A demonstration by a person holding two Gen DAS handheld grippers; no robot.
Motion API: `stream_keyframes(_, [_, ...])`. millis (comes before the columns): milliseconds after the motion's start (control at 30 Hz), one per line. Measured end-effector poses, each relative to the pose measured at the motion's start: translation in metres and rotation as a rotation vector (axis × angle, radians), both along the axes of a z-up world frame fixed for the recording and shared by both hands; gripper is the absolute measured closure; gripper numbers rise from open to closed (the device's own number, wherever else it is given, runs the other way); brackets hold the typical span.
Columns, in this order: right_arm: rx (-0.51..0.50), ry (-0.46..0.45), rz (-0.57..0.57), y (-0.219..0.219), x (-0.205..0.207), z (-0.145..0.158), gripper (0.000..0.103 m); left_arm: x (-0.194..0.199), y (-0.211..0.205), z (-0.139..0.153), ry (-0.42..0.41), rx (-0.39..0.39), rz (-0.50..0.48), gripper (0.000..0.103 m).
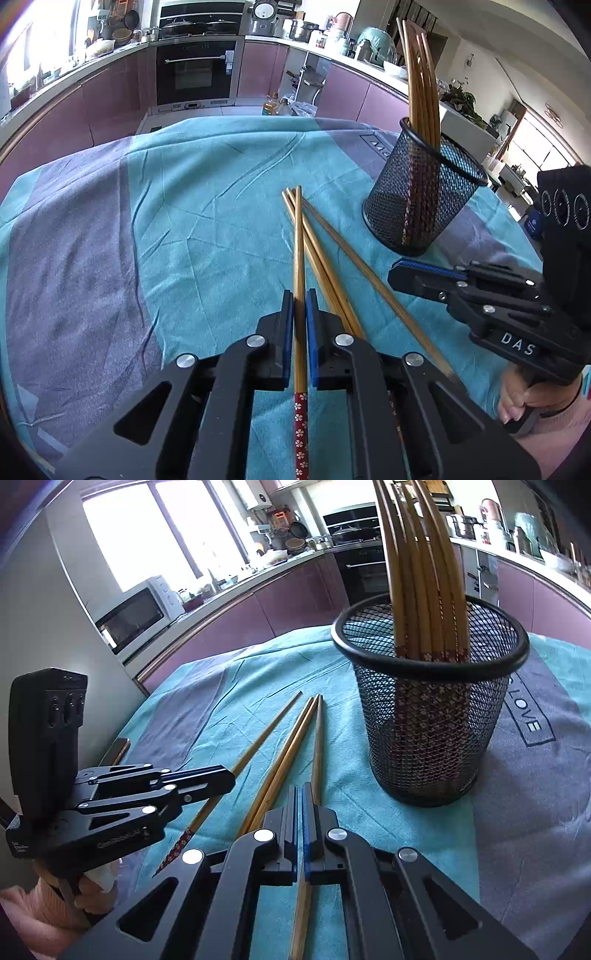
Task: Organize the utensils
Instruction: 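Close the right tool on a chopstick while the left tool grasps another chopstick, then lift the chopstick upright with the right tool while the left tool lifts its chopstick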
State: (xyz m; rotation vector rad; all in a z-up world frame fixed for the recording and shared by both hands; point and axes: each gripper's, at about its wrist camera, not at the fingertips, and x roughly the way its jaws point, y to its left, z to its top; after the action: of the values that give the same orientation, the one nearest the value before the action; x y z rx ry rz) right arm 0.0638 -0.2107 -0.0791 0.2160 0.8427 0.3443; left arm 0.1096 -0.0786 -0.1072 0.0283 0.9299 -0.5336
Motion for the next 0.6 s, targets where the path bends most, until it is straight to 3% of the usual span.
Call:
stream_keyframes(133, [-0.059, 0.019, -0.01, 0.006, 0.006, -0.006, 0.092, -0.002, 0.001, -0.006, 0.012, 0.005, -0.006, 0.096])
stream_keyframes(333, [-0.115, 0.03, -0.004, 0.016, 0.015, -0.012, 0.093, -0.001, -0.001, -0.009, 0.016, 0.013, -0.015, 0.095])
stream_keyframes(600, [-0.031, 0.002, -0.011, 0.004, 0.008, -0.006, 0.097, 0.002, -0.007, -0.012, 0.019, 0.024, -0.024, 0.095])
